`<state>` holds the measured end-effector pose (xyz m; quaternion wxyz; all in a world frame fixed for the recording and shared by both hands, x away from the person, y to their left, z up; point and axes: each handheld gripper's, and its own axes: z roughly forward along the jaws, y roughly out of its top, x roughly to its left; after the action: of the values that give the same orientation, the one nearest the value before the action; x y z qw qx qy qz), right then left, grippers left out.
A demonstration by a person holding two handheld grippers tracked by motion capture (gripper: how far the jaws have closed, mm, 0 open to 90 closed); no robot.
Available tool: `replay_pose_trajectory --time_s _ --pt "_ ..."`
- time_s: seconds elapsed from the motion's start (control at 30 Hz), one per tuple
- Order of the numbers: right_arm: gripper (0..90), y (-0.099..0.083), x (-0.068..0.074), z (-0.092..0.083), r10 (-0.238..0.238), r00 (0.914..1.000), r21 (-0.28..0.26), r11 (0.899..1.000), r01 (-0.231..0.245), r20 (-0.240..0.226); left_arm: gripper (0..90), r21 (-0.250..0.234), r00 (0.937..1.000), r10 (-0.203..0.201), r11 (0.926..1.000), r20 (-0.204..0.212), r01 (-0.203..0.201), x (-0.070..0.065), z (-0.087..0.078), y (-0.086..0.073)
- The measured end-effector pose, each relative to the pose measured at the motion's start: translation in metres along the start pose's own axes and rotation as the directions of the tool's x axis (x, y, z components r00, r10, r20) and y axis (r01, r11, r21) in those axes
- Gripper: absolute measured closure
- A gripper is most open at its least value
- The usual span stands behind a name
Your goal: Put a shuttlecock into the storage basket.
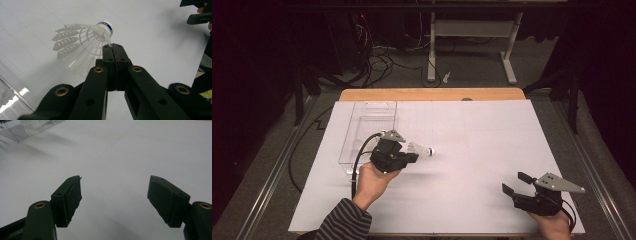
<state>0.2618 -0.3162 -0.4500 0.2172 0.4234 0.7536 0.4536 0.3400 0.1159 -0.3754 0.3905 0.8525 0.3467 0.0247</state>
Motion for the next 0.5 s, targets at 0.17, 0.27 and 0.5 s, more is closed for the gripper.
replay_pose_trajectory --time_s 0.17,0.27,0.5 --pt "28.0 0.0000 0.0000 0.0001 -0.001 1.0000 0.000 1.000 0.001 -0.001 89.8 -0.014 1.0000 -0.005 0.9999 -0.001 0.005 -0.0010 -0.0042 -0.0036" --pt "28.0 0.0000 0.0000 0.0002 -0.002 1.0000 0.000 1.000 0.002 -0.001 89.8 -0.020 1.0000 -0.007 0.9998 -0.005 0.007 -0.0014 -0.0065 -0.0064" --pt "28.0 0.0000 0.0001 0.0001 -0.001 1.0000 0.000 1.000 0.001 0.001 89.8 -0.025 0.9999 -0.008 0.9997 -0.006 0.008 -0.0015 -0.0105 -0.0102"
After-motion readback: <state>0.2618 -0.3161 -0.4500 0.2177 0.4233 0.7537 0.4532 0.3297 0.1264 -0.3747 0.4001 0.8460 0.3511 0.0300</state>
